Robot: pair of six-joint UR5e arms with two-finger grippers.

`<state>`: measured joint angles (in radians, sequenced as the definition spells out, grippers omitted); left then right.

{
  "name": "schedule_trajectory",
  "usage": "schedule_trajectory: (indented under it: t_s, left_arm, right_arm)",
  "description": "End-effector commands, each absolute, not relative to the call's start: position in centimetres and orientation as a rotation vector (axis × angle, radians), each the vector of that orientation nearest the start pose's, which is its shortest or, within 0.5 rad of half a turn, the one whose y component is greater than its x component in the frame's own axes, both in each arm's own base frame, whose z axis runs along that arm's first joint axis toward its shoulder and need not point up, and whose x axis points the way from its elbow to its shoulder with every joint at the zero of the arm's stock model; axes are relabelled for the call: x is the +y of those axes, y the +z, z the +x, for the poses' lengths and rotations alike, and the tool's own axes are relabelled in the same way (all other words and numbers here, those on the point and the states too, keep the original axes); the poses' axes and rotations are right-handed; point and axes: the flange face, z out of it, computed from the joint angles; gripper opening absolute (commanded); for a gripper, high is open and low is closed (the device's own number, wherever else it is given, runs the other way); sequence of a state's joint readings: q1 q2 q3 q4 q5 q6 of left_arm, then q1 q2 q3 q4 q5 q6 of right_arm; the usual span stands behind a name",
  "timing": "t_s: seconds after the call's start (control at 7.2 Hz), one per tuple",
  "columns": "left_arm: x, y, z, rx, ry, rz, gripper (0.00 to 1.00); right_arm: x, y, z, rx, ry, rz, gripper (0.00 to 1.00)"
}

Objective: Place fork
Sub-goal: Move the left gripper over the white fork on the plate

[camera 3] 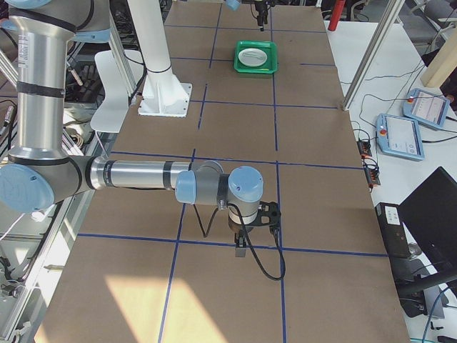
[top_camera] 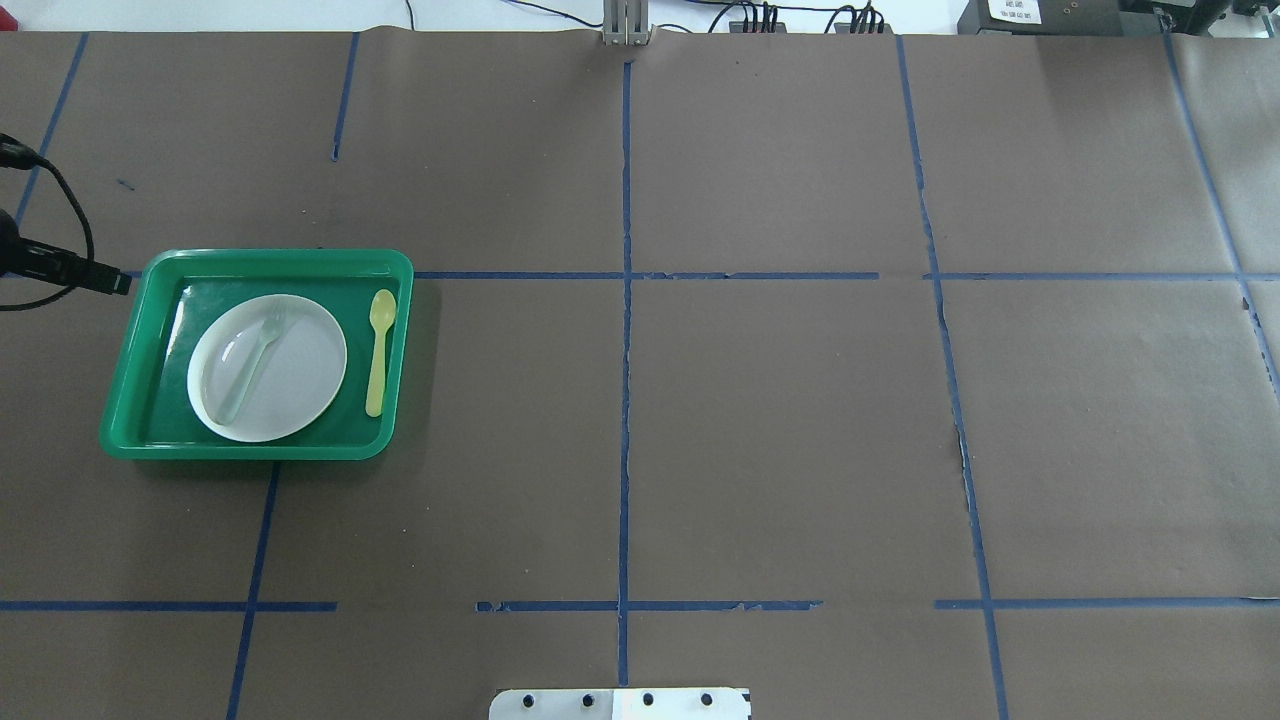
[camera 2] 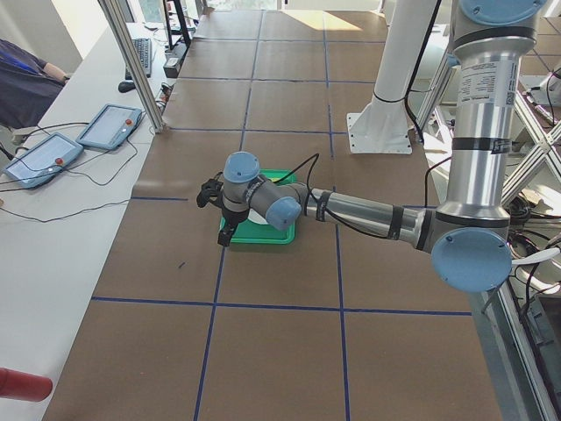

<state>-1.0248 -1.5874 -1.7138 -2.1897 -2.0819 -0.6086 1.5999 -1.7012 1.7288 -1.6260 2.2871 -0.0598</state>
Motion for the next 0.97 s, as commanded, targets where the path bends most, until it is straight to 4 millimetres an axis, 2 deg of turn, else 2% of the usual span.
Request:
schedule_trajectory:
  t_s: [0.0,0.14,0.42,0.56,0.69,0.83]
  left_arm:
    - [-47.4,51.0,26.1,0.829,0.110,0.359,1.00]
    - [-47.3,50.3,28.1,0.845,0.108,0.346,0.97]
    - [-45.8,50.1,31.3,0.865,0.117,0.301,0.87]
    - [-45.3,50.4,32.3,0.865,0.127,0.284,0.80]
    - [-44.9,50.5,32.7,0.866,0.133,0.277,0.67]
    - [-44.8,50.7,32.9,0.866,0.137,0.274,0.62]
  right_arm:
    - [-43.2,65.1,8.1,-0.717,-0.019,0.005,1.00]
    - [-43.2,65.1,8.1,-0.717,-0.019,0.005,1.00]
    - [-43.2,65.1,8.1,-0.717,-0.019,0.005,1.00]
    - [-43.2,65.1,8.1,-0.717,-0.019,0.005,1.00]
    - [-43.2,65.1,8.1,-0.717,-0.019,0.005,1.00]
    - [-43.2,65.0,8.1,-0.717,-0.020,0.007,1.00]
